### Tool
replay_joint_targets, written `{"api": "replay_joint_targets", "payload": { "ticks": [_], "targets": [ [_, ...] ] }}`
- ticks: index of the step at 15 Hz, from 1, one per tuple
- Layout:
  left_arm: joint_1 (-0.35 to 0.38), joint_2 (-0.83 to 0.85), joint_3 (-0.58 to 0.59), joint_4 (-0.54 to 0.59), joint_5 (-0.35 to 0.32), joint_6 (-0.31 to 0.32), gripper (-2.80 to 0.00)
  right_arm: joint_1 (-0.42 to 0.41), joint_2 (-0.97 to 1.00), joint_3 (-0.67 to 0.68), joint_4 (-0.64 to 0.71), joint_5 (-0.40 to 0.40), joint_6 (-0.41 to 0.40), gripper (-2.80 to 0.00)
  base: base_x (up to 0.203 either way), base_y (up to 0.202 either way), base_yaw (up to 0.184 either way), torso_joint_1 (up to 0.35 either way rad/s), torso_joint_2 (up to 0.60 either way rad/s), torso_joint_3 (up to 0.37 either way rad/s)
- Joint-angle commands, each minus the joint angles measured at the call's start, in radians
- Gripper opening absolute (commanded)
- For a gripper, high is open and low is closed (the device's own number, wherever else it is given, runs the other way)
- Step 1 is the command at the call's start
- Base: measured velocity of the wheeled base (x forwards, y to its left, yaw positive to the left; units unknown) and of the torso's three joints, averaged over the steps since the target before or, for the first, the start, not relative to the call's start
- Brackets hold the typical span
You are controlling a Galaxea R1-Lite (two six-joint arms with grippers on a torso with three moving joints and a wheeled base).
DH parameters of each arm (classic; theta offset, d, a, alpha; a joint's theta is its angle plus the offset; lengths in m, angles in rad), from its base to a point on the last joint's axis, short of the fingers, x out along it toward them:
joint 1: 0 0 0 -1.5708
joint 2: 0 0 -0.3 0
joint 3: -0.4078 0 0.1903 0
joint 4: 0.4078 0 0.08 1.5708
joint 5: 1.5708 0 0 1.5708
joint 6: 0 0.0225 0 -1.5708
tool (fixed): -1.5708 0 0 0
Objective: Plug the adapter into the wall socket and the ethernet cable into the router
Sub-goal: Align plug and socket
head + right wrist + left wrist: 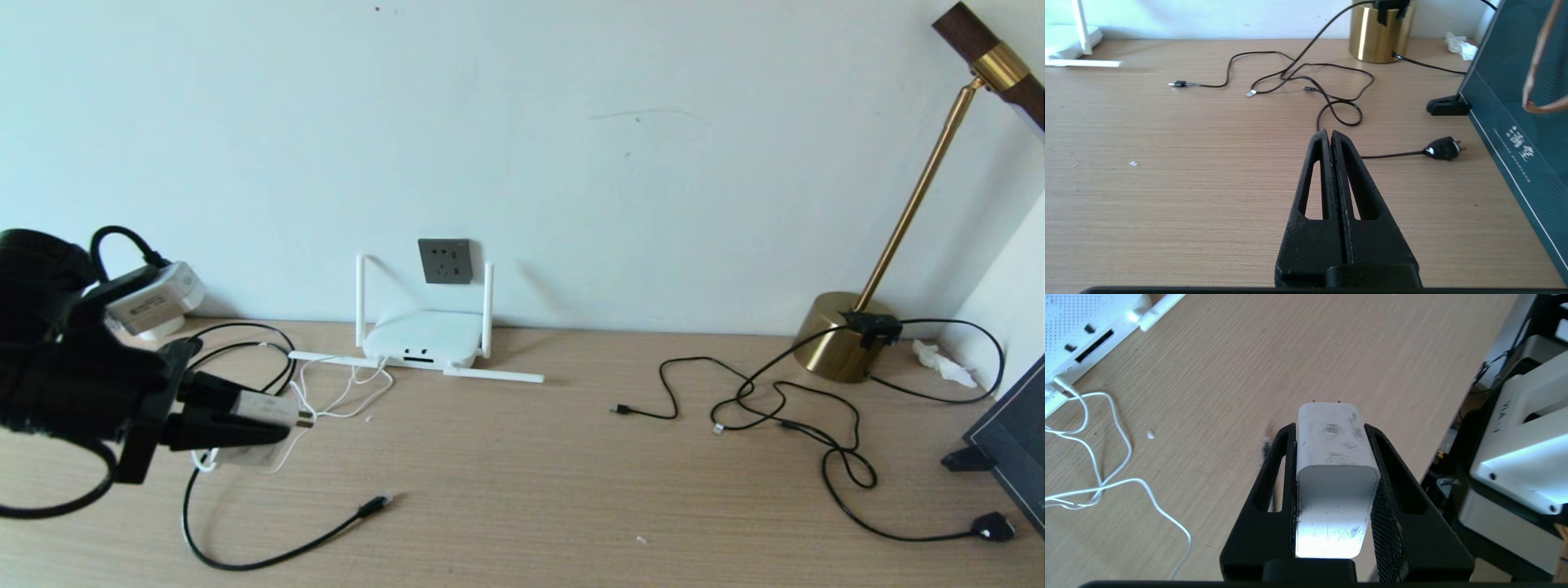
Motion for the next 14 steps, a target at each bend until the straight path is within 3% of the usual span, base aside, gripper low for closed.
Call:
{"api": "replay_joint_targets", "payload": {
  "ticks": [1, 3, 4, 5, 7, 8, 10, 11, 14],
  "targets": [
    [0.019, -0.055, -0.002, 0.000, -0.020, -0.044, -2.80, 0.001, 0.001, 0.000, -0.001, 0.000, 0.000, -2.80, 0.000, 0.000, 0.000, 0.000, 0.00, 0.000],
    [0.019, 0.037, -0.130, -0.028, -0.108, -0.271, -2.80, -0.001, 0.000, 0.000, -0.001, 0.000, 0.000, -2.80, 0.000, 0.000, 0.000, 0.000, 0.00, 0.000],
    [0.019, 0.079, -0.182, -0.067, -0.160, -0.415, -2.80, 0.000, 0.001, 0.000, -0.001, 0.000, 0.000, -2.80, 0.000, 0.000, 0.000, 0.000, 0.00, 0.000],
    [0.019, 0.125, -0.215, -0.126, -0.199, -0.521, -2.80, 0.000, 0.001, 0.000, -0.001, 0.000, 0.000, -2.80, 0.000, 0.000, 0.000, 0.000, 0.00, 0.000],
    [0.020, 0.197, -0.253, -0.196, -0.233, -0.628, -2.80, 0.001, 0.000, 0.000, -0.001, 0.000, 0.000, -2.80, 0.000, 0.000, 0.000, 0.000, 0.00, 0.000],
    [0.021, 0.211, -0.269, -0.203, -0.282, -0.688, -2.80, 0.001, 0.000, 0.000, -0.001, 0.000, 0.000, -2.80, 0.000, 0.000, 0.000, 0.000, 0.00, 0.000],
    [0.048, 0.215, -0.265, -0.205, -0.476, -0.818, -2.80, 0.001, 0.000, 0.000, -0.001, 0.000, 0.000, -2.80, 0.000, 0.000, 0.000, 0.000, 0.00, 0.000],
    [0.070, 0.228, -0.261, -0.205, -0.541, -0.881, -2.80, 0.000, 0.000, 0.000, -0.001, 0.000, 0.000, -2.80, 0.000, 0.000, 0.000, 0.000, 0.00, 0.000],
    [0.080, 0.291, -0.298, -0.214, -0.533, -0.964, -2.80, 0.001, 0.000, 0.000, -0.001, 0.000, 0.000, -2.80, 0.000, 0.000, 0.000, 0.000, 0.00, 0.000]
  ]
}}
